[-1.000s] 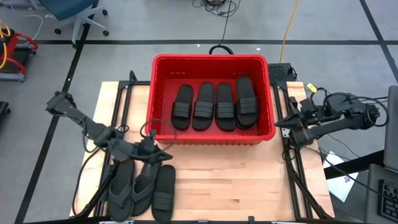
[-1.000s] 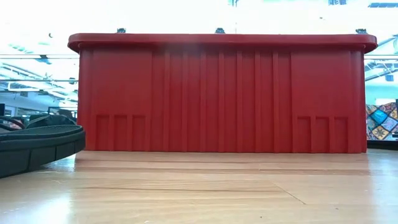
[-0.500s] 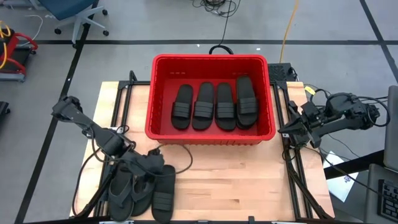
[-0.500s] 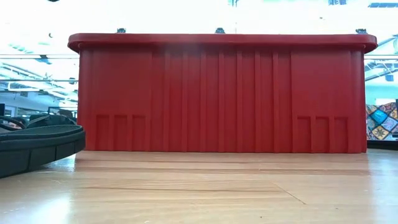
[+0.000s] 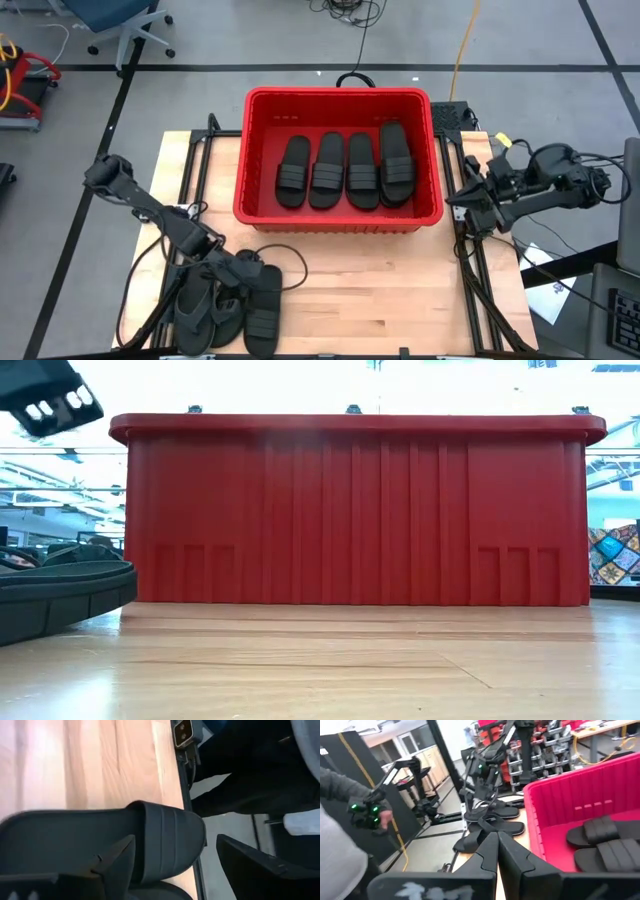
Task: Pick and place slides into bin
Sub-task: Put the black slide into the red bin
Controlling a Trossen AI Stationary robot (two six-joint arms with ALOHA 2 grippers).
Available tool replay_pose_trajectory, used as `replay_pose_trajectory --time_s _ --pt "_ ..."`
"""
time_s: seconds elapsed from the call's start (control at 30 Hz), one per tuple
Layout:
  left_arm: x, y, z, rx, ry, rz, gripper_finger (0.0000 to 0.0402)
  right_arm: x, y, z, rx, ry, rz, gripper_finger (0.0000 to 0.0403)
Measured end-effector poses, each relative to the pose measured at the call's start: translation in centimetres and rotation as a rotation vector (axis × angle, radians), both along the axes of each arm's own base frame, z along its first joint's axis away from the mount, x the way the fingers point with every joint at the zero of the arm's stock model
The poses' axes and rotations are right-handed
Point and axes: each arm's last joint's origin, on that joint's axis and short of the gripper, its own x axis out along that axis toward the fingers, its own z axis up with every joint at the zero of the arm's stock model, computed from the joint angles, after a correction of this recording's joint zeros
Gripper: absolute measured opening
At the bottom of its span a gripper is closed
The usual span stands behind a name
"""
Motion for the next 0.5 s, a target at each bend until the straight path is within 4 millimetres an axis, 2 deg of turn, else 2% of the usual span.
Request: replay_pose_trajectory --time_s 0.27,0.5 --pt "-0.3 0.1 -2.4 -0.067 -0.035 -0.003 0.0271 0.1 -0.2 0.1 -0.019 -0.01 -0.059 0.0" --pt "0.1 -0.9 -4.9 -0.007 -0.016 -0.064 0.0258 0.2 -0.1 0.0 -0.02 -0.005 -0.059 0.0"
